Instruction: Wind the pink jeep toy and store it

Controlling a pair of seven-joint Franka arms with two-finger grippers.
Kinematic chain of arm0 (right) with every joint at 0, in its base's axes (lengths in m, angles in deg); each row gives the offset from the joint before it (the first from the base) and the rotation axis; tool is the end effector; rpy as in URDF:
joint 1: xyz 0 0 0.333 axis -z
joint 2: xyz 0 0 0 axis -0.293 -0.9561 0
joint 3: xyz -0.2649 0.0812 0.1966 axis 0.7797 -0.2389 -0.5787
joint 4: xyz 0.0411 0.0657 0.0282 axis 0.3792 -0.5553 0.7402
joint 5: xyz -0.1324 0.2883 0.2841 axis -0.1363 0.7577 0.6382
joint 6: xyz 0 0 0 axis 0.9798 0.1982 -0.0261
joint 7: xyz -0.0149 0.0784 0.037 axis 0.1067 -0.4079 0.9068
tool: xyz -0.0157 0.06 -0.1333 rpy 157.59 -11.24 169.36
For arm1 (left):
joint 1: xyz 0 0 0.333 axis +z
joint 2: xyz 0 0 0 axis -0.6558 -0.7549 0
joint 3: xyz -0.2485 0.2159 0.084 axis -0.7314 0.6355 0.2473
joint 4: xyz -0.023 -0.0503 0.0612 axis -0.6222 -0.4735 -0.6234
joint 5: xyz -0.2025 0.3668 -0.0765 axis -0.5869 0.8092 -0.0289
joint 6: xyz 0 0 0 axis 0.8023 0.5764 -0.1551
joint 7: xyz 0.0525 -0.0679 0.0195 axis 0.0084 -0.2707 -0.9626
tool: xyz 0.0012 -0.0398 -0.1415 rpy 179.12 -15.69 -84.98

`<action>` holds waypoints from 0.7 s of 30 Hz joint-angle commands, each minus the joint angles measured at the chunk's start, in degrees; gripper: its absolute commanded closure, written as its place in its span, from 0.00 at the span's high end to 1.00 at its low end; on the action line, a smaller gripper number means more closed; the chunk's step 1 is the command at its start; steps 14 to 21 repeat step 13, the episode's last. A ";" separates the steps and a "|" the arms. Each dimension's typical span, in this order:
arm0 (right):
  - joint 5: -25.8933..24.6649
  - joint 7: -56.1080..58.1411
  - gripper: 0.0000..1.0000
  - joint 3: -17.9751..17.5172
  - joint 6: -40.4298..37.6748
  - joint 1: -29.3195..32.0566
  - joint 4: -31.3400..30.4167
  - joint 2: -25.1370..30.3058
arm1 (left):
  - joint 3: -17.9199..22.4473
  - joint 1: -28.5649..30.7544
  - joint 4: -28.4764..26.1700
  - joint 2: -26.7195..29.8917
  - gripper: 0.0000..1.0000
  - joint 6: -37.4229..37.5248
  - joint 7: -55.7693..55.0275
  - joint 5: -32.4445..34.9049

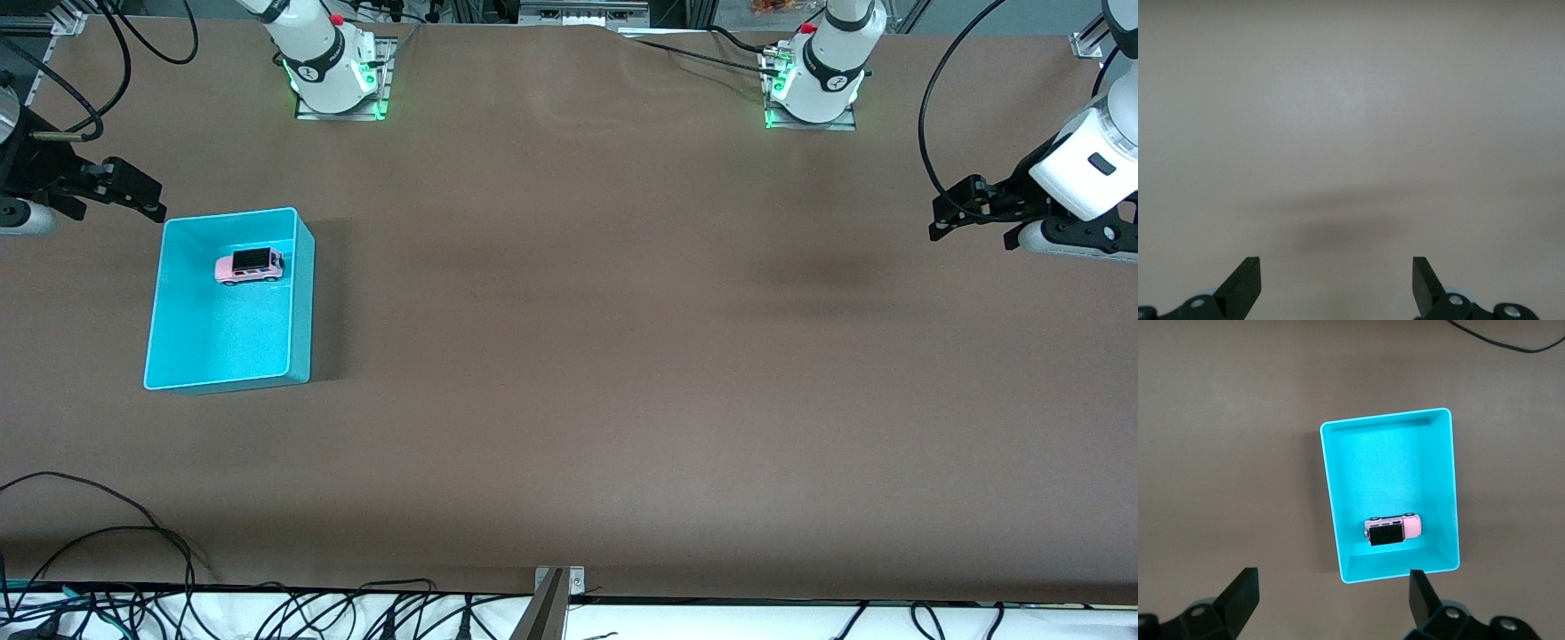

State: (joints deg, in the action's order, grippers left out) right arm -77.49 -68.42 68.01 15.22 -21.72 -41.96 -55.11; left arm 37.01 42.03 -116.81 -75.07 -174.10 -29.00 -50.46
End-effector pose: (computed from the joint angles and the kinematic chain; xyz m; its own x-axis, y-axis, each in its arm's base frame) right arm 0.5903 0.0154 0.5959 0.9998 -0.0094 -0.0153 -0.0090 -0.9996 0.0273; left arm 0.5896 -0.0278 0.5673 0.9969 -0.0789 -0.0017 -0.0787 -0.9956 0.0509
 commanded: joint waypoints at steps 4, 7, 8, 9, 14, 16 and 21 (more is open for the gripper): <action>-0.43 0.29 1.00 -0.81 0.26 0.73 -0.50 0.38 | 0.31 0.01 1.51 -0.52 1.00 1.37 0.71 -1.53; -0.43 0.29 1.00 -0.73 0.26 0.82 -0.50 0.38 | 0.31 0.01 1.51 -0.52 1.00 1.37 0.71 -1.53; -0.26 0.29 1.00 -0.73 0.26 0.82 -0.50 0.38 | 0.31 0.01 1.51 -0.52 1.00 1.37 0.71 -1.53; -0.08 0.29 1.00 -0.73 0.26 0.82 -0.50 0.38 | 0.31 0.01 1.51 -0.52 1.00 1.37 0.71 -1.53; 0.10 0.29 1.00 -0.73 0.26 0.82 -0.58 0.38 | 0.31 0.01 1.51 -0.52 1.00 1.37 0.71 -1.53; 0.10 0.29 1.00 -0.73 0.26 0.82 -0.58 0.38 | 0.31 0.01 1.51 -0.52 1.00 1.37 0.71 -1.53; 0.10 0.29 1.00 -0.73 0.26 0.82 -0.58 0.38 | 0.31 0.01 1.51 -0.52 1.00 1.37 0.71 -1.53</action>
